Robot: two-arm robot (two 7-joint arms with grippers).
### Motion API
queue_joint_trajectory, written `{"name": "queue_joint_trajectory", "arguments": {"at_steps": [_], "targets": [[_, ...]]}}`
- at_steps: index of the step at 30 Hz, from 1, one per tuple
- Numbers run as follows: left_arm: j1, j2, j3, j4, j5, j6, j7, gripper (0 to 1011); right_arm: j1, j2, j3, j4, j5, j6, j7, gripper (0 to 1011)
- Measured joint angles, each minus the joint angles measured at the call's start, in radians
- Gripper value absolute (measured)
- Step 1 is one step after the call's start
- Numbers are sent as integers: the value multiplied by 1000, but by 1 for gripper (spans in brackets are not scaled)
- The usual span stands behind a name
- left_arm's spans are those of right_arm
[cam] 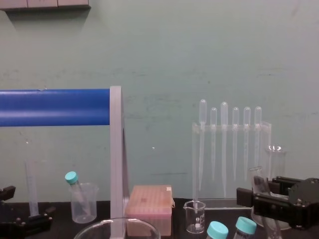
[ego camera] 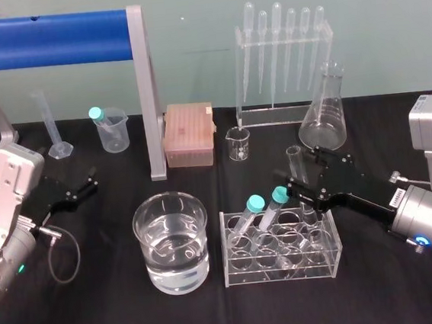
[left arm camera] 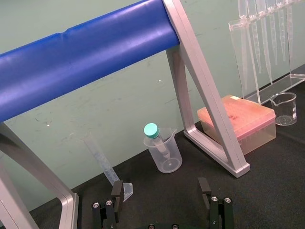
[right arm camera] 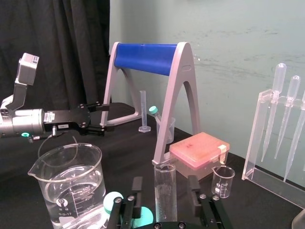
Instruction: Hold the test tube with one hand and immerse one end into the beaker, then return it to the test tube rack.
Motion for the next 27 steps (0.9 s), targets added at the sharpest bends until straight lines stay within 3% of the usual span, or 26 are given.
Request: {"name": "queue_joint_trajectory", "arguments": {"at_steps": [12,27], "targets": [[0,0,0,0,0,0,0,1000,0,0,0,0,0,0,0,254],[0,0,0,0,0,0,0,1000,0,0,0,0,0,0,0,228]]}}
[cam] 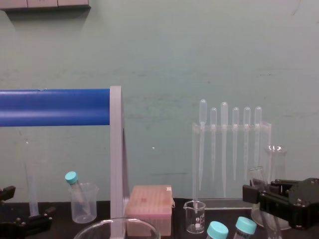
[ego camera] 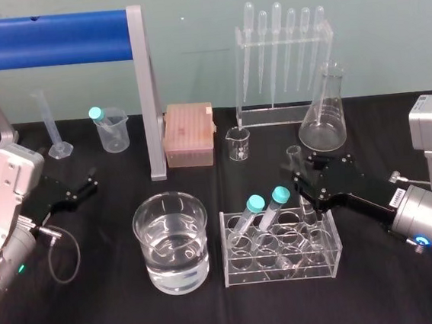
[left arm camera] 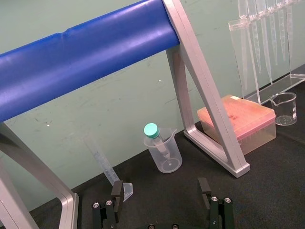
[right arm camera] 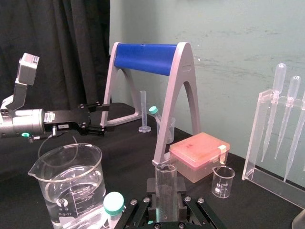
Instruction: Hold the test tube with one hand and immerse one end into the beaker, then return it to the test tube rack.
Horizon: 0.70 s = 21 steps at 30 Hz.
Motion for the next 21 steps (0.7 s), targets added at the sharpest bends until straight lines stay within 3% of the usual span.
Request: {"name": "queue_joint_trajectory", "arguments": {"at_steps": [11,21], "targets": [[0,0,0,0,0,0,0,1000,0,0,2,-1,3,-1,1,228],[0,0,0,0,0,0,0,1000,-2,-9,38,-31,47,-41,10,228]]}}
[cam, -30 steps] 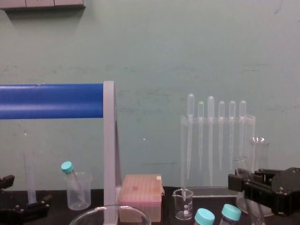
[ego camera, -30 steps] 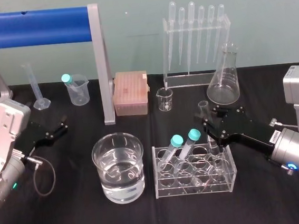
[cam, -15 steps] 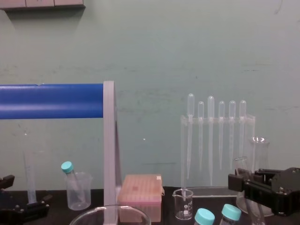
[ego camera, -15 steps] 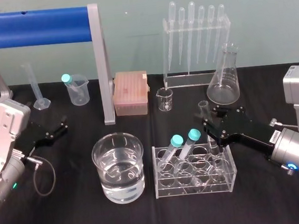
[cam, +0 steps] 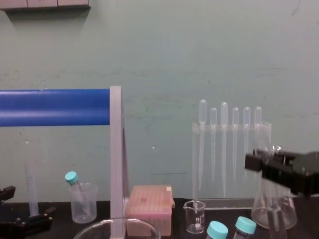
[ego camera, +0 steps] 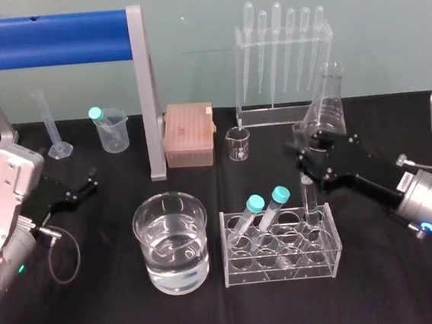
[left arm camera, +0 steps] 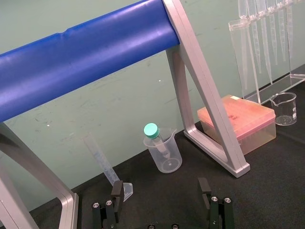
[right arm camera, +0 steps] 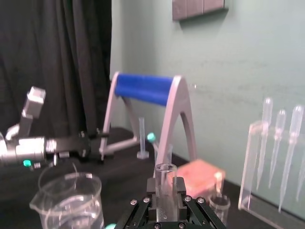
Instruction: Hold the test tube with one hand and immerse one end into the beaker, then return it to the test tube rack.
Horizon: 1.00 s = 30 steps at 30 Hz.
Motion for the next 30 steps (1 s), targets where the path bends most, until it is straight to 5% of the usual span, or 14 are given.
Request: {"name": "queue_joint_trajectory", "arguments": {"at_steps": [11,16,30], "targets": [[0,0,0,0,0,0,0,1000,35,-15,31,-23,94,-47,62,228],[0,0,0,0,0,0,0,1000,71,-25,21,-12,89,-73,73,228],[0,0,0,0,0,0,0,1000,228,-109,-58,188,75,-81,128,228]]}}
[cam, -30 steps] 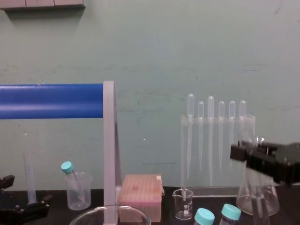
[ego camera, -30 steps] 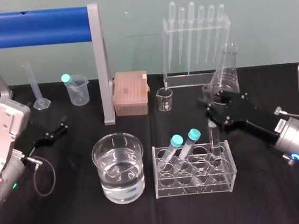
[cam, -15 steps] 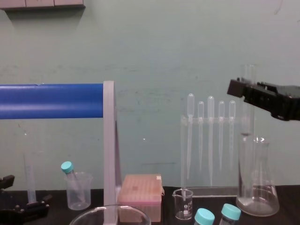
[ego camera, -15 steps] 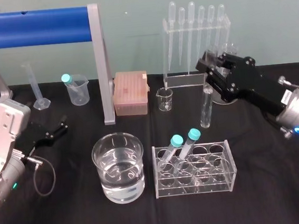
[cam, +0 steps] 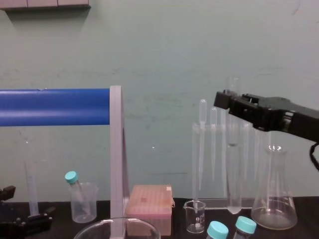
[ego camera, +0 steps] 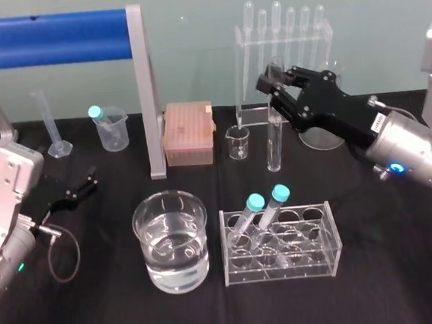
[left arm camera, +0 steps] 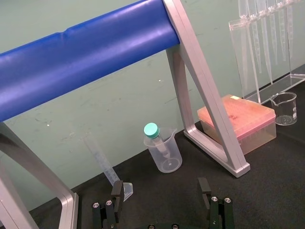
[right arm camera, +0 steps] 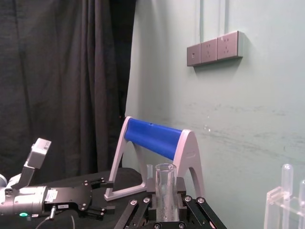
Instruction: Hold the test tube with one hand and immerse one end into the beaker, then return it to the test tube rack.
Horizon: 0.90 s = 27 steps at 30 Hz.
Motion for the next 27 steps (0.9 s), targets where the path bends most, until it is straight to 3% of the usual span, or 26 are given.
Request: {"name": "queue_joint_trajectory", "arguments": {"at_steps": [6,27], "targets": [[0,0,0,0,0,0,0,1000,15,-12,-13,33,-2,1,1,227],[0,0,0,0,0,0,0,1000,15,-11,-12,30,-3,2,0,227]]}}
